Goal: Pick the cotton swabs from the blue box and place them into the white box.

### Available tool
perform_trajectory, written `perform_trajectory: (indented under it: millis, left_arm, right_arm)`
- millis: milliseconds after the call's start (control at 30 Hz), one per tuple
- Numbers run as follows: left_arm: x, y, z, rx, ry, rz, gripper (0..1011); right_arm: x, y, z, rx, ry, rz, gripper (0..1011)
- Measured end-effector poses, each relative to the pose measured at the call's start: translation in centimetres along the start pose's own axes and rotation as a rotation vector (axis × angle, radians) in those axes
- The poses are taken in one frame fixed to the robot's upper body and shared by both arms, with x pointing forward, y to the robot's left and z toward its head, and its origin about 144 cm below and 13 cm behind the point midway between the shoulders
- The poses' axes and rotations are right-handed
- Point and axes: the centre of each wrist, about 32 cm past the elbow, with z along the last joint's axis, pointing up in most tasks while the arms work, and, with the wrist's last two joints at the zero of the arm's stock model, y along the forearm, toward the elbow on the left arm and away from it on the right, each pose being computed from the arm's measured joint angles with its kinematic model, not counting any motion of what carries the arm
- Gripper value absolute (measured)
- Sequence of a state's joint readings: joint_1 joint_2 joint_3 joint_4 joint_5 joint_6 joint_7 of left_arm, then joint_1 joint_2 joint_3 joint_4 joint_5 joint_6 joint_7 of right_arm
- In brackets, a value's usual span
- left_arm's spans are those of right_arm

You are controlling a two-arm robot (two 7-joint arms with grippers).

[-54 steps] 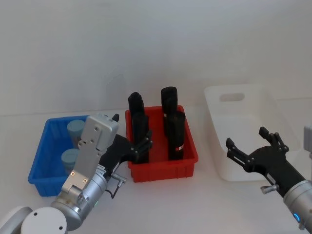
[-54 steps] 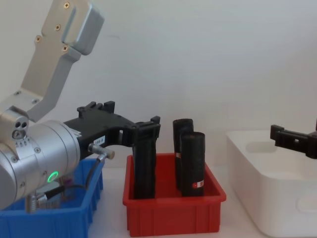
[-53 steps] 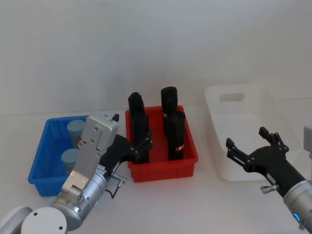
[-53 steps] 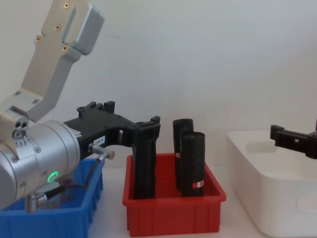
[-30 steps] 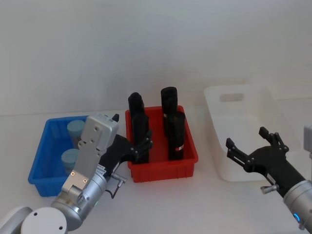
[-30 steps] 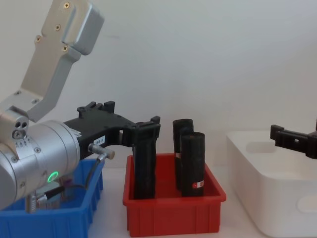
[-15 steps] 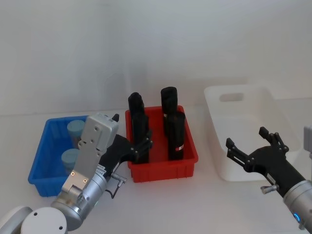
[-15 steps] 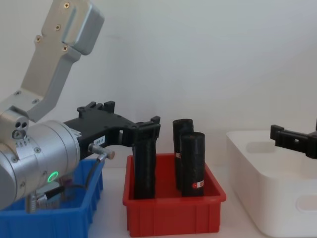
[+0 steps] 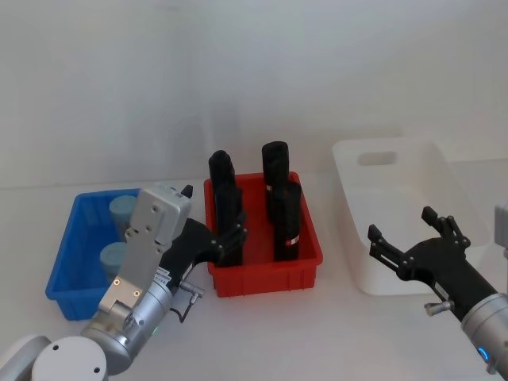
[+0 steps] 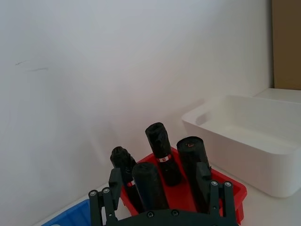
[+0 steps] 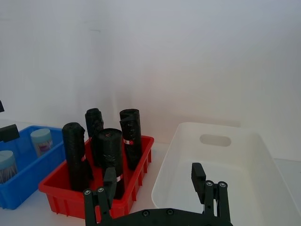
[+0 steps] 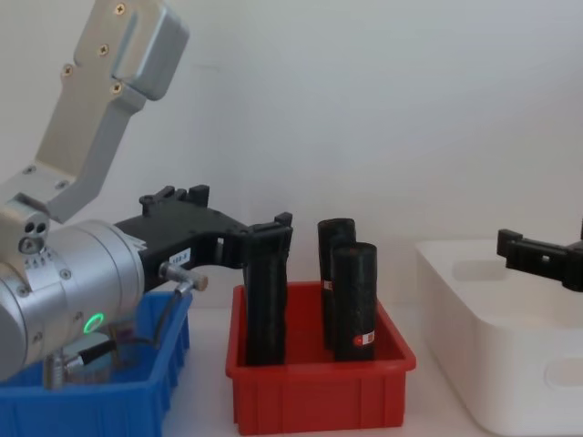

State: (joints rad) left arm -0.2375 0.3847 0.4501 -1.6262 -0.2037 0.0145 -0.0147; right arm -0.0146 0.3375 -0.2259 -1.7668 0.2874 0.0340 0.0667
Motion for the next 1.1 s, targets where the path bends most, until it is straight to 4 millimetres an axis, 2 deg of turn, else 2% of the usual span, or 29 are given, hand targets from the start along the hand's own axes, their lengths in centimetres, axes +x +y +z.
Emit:
perform_trajectory:
  millis: [200, 633, 1100]
  left_arm:
    - [0.8, 0.1, 0.0, 0.007, 0.009, 0.008, 1004]
    - [3.9, 0.3, -0.6, 0.086, 0.062, 0.068, 1004]
    - [7.7, 0.1, -2.9, 0.220, 0.143, 0.159, 1004]
  right_arm:
    - [0.0, 0.0, 0.0, 0.000, 0.000, 0.000, 1001]
    - [0.0, 0.0, 0.0, 0.000, 0.000, 0.000, 1001]
    - [0.0, 0.0, 0.0, 0.000, 0.000, 0.000, 1001]
